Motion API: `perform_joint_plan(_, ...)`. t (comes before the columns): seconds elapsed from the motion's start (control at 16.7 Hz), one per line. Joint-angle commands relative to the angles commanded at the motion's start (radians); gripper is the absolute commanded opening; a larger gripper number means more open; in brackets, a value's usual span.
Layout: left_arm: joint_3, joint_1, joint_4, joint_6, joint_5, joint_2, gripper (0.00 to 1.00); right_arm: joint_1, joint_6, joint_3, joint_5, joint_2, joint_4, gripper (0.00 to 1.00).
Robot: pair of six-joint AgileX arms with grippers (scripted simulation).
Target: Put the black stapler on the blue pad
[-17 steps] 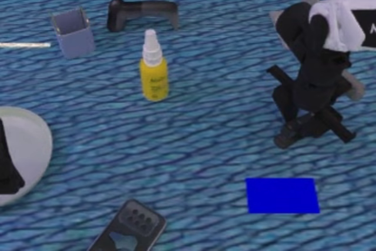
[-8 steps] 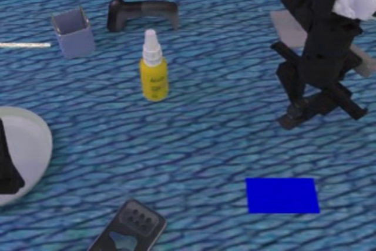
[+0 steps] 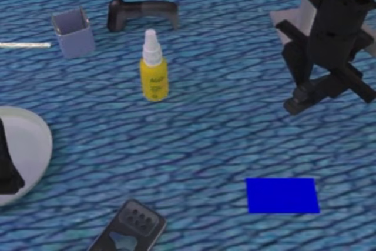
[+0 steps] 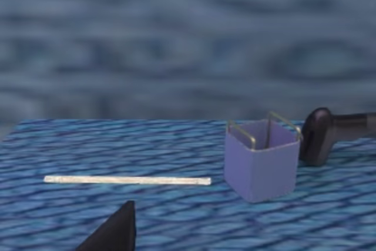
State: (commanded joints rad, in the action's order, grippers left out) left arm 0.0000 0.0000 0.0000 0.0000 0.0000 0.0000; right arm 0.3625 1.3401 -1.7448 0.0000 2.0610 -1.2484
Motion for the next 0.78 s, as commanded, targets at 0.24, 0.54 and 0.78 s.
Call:
perform_joint_plan(0.24,0.000,0.000,0.000,0.000,0.000,0.000,1.00,0.010,-0.061,0.008,-0.014,-0.007,-0.014,0.00)
perform_joint_plan(0.54,0.000,0.000,0.000,0.000,0.000,0.000,1.00,0.044,-0.371,0.062,-0.068,-0.054,-0.054,0.00)
perform_joint_plan(0.78,0.000,0.000,0.000,0.000,0.000,0.000,1.00,0.081,-0.783,0.143,-0.110,-0.116,-0.073,0.00)
